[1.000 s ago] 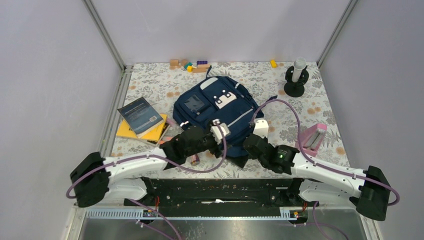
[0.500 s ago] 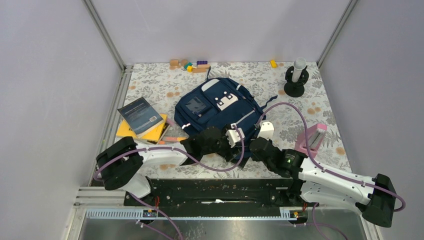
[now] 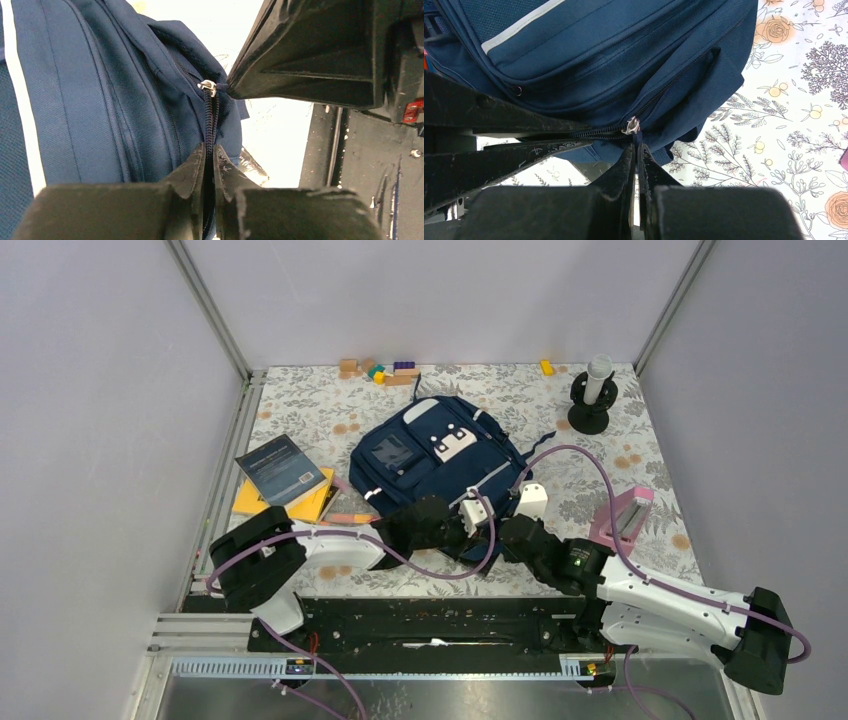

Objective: Pack the student bag
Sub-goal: Unzip the student bag at the center of the board.

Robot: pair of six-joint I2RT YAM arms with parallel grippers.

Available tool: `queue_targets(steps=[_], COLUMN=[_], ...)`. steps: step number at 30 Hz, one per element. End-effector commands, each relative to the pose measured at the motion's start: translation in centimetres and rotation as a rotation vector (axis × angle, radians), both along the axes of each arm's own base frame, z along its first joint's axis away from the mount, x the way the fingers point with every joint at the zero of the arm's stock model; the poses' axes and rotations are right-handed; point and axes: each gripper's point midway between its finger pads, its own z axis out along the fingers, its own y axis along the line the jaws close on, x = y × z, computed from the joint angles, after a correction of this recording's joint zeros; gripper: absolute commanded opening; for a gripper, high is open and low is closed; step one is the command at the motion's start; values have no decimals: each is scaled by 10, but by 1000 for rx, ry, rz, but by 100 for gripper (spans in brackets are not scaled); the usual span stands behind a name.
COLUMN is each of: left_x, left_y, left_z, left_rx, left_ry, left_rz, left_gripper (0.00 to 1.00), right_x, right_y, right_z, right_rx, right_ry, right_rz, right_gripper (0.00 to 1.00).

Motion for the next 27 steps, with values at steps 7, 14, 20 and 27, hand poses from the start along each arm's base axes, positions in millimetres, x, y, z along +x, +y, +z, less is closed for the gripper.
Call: queue_targets(steps=[7, 14, 20, 27], left_x=[-4, -5, 0, 14], left_y=[16, 35, 53, 75], left_z=[14, 12, 12, 12], left_rx=[-60, -20, 13, 69], left_ry=[20, 10, -25, -84], left_rz=[67, 107, 164, 254], left_gripper=[0, 0, 0, 0], right_x=[12, 20, 34, 48], right_y=[-20, -23, -34, -46], right_z=[-7, -11, -4, -3], right_rx=[-77, -106, -135, -101], right_ry=[-41, -26, -24, -27], right_rz=[-133, -180, -216, -249], right_gripper=[0, 0, 0, 0])
